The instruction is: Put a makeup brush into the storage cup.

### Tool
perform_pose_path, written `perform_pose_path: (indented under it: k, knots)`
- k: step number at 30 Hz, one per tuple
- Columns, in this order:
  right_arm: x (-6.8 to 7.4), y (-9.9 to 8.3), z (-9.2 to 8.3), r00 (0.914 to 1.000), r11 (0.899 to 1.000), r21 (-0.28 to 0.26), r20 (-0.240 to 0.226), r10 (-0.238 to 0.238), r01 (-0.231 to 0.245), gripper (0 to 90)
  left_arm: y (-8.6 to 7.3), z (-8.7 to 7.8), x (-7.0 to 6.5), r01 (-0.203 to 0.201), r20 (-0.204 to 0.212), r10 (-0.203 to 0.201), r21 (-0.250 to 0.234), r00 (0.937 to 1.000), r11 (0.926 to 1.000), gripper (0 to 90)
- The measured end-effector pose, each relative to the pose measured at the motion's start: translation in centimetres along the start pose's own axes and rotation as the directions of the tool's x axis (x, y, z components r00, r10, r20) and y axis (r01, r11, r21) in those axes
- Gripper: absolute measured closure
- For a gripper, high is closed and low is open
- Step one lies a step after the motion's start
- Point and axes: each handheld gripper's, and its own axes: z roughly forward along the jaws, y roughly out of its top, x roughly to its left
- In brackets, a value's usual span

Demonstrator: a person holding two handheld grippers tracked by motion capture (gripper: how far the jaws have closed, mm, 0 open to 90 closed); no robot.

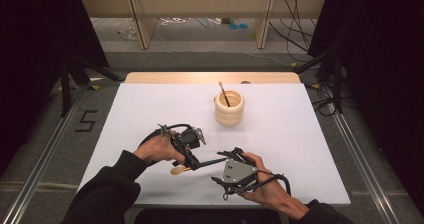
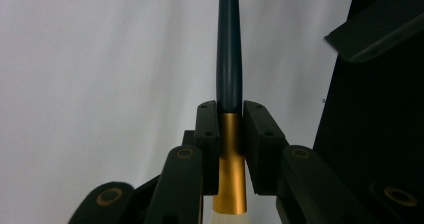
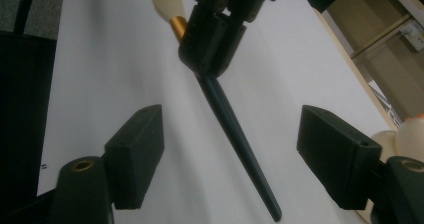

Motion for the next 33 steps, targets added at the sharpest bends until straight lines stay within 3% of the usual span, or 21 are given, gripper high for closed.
perform_pose_path:
  k: [2,6,9,14,16,17,18,20,22,23,24,25,26,32,33]
  knots:
    - [0.0,0.1,0.3,0.9997,1.0,0.011,-0.008,-0.023,0.023,32.2,0.3,-0.1,0.0,-0.026,0.003,0.026,0.021,0.9997,0.9995,77.6]
    - [0.1,0.3,0.8,0.9971,0.997,0.022,-0.017,-0.075,0.075,35.9,0.7,-0.2,-0.5,-0.022,0.0,0.022,0.02,0.9998,0.9996,77.7]
    - [0.2,0.5,1.0,0.9948,0.995,0.023,-0.021,-0.1,0.1,38.3,1.1,-0.4,-0.6,-0.054,-0.003,0.054,0.045,0.9985,0.9975,77.7]
    - [0.4,0.7,1.0,0.9894,0.989,0.031,-0.02,-0.144,0.144,41.6,1.5,-0.6,-0.8,-0.062,-0.002,0.062,0.067,0.9981,0.9959,77.7]
    - [-0.1,0.6,1.1,0.9765,0.976,0.04,0.002,-0.216,0.215,43.5,1.7,-0.8,-0.9,-0.063,-0.01,0.064,0.073,0.9979,0.9953,77.7]
    - [-0.1,0.6,1.1,0.974,0.973,0.046,0.005,-0.227,0.226,44.1,1.8,-0.8,-0.9,-0.071,-0.011,0.072,0.079,0.9974,0.9944,77.6]
    - [0.1,0.7,1.1,0.9794,0.978,0.057,0.009,-0.202,0.201,44.8,1.8,-0.9,-1.0,-0.066,-0.013,0.067,0.076,0.9977,0.995,77.7]
    - [-0.2,0.6,1.2,0.9645,0.963,0.065,0.003,-0.264,0.263,46.5,2.0,-1.0,-1.0,-0.072,-0.013,0.074,0.083,0.9972,0.9939,77.7]
    - [-0.1,0.6,1.2,0.9625,0.96,0.075,0.016,-0.271,0.269,47.6,2.2,-1.1,-1.1,-0.074,-0.013,0.075,0.09,0.9971,0.9932,77.6]
    - [0.1,0.6,1.2,0.9684,0.965,0.09,0.017,-0.249,0.246,48.4,2.2,-1.1,-1.2,-0.079,-0.013,0.081,0.091,0.9967,0.9927,77.7]
    - [0.1,0.6,1.2,0.9674,0.964,0.092,0.012,-0.253,0.251,49.3,2.3,-1.1,-1.3,-0.077,-0.016,0.079,0.093,0.9967,0.9926,77.7]
    - [-0.1,0.7,1.3,0.9562,0.954,0.083,0.018,-0.292,0.29,50.6,2.4,-1.1,-1.3,-0.082,-0.012,0.084,0.098,0.9964,0.9918,77.7]
    - [0.0,0.8,1.3,0.9549,0.952,0.095,0.036,-0.295,0.29,51.7,2.5,-1.2,-1.4,-0.082,-0.013,0.084,0.096,0.9964,0.992,77.7]
    - [0.2,0.9,1.6,0.9465,0.942,0.115,0.038,-0.32,0.314,57.8,2.9,-1.2,-1.6,-0.091,-0.014,0.093,0.104,0.9956,0.9903,77.7]
    - [0.4,0.8,1.6,0.9521,0.945,0.126,0.019,-0.305,0.3,58.9,2.9,-1.2,-1.6,-0.091,-0.011,0.093,0.106,0.9956,0.9901,77.6]
